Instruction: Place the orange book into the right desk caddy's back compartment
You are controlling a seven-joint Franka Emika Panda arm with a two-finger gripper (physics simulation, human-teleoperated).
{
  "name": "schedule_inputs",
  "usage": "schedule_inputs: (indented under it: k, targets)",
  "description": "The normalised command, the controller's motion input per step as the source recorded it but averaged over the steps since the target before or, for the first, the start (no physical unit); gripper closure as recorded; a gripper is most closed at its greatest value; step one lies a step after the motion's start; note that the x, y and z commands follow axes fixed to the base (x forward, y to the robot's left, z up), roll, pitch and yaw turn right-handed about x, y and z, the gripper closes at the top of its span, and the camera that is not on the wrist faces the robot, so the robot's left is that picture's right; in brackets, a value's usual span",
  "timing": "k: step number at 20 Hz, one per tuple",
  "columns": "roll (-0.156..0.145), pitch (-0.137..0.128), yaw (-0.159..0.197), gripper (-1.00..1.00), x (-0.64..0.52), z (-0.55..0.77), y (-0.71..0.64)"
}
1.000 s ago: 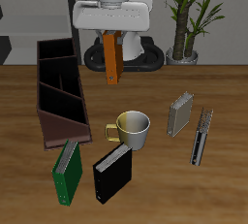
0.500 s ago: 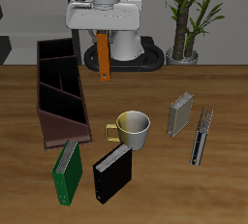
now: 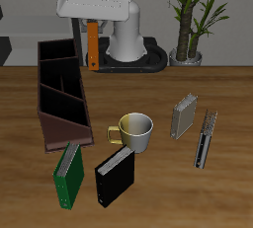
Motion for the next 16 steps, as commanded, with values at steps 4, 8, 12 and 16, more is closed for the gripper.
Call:
schedule_inputs:
  k: [4, 8, 12, 16]
  targets:
    - [-0.043, -0.024, 0.058, 1.00, -0.15, -0.05, -0.20]
    - [-0.072, -0.042, 0.051, 1.00, -0.25, -0.06, -0.29]
    - [-0.046, 0.008, 0.009, 1.00, -0.26, -0.14, -0.24]
    - [-0.031, 0.006, -0.003, 1.00, -0.22, -0.09, -0.16]
